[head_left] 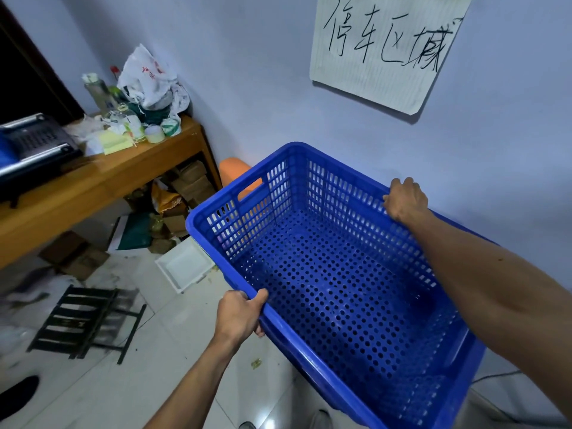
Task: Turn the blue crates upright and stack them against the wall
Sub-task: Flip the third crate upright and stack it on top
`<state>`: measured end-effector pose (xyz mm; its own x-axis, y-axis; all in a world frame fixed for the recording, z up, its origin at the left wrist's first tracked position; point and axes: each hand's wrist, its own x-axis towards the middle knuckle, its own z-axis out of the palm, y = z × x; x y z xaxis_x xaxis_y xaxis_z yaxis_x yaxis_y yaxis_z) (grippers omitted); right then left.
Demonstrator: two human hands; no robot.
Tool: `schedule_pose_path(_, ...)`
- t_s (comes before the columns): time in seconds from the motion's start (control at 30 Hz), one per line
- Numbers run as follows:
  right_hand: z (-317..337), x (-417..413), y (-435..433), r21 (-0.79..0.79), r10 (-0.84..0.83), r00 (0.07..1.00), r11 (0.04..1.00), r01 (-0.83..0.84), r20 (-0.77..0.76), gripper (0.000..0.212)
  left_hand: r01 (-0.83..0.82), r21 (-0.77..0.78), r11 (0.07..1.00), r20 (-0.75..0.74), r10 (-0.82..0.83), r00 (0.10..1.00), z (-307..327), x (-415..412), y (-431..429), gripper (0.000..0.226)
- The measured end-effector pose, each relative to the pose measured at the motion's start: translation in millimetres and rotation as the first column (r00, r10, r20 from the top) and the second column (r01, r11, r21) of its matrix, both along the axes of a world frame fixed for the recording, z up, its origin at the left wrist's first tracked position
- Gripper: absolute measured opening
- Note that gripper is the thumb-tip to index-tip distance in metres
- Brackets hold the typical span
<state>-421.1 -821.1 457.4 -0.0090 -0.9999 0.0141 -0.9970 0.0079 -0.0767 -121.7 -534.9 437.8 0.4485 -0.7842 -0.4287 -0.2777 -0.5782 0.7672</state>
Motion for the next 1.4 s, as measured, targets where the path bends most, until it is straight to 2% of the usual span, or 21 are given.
schedule_pose_path(0.3, -9.5, -20.7, -3.5, 0.021, -0.050, 0.999, 0.999, 0.049, 0.013, 0.030, 0.001, -0.008, 1.000, -0.005, -0.001, 1.000, -0.5, -19.0, -12.7, 0.040)
schedule_pose_path(0.47, -12.1, -26.3, -3.5, 0.036, -0.024, 0.999, 0.999, 0.026, -0.042, 0.028, 0.008, 0.007, 1.000, 0.021, -0.009, 1.000, -0.5, -21.0, -13.5, 0.043)
schedule_pose_path(0.7, -15.4, -17.6, -11.4, -0.008, -0.014, 0.997, 1.000, 0.013, -0.081, 0.027, -0.024, 0.039, 0.999, -0.076, 0.027, 0.997, -1.1, -23.8, -18.0, 0.041)
schedule_pose_path(0.87, -15.4, -17.8, -10.5, 0.010, -0.012, 0.995, 1.000, 0.013, -0.098, 0.032, -0.010, 0.070, 0.998, -0.081, 0.015, 0.997, -5.0, -26.6, -23.1, 0.047)
schedule_pose_path(1.0, -14.9, -24.5, -4.2, 0.013, 0.020, 0.995, 1.000, -0.019, -0.100, 0.037, -0.025, 0.047, 0.999, -0.099, 0.029, 0.995, -10.6, -29.9, -20.3, 0.036)
schedule_pose_path(1.07, -11.6, -23.0, 0.8, 0.025, 0.032, 0.995, 0.999, -0.030, -0.096, 0.040, -0.031, 0.049, 0.998, -0.119, 0.036, 0.992, -10.4, -28.7, -21.7, 0.037)
schedule_pose_path(1.4, -7.9, -8.2, 49.7, 0.127, -0.026, 0.994, 0.991, 0.039, -0.106, 0.061, 0.147, 0.043, 0.988, -0.173, -0.137, 0.975, -11.8, -11.1, -24.7, 0.037)
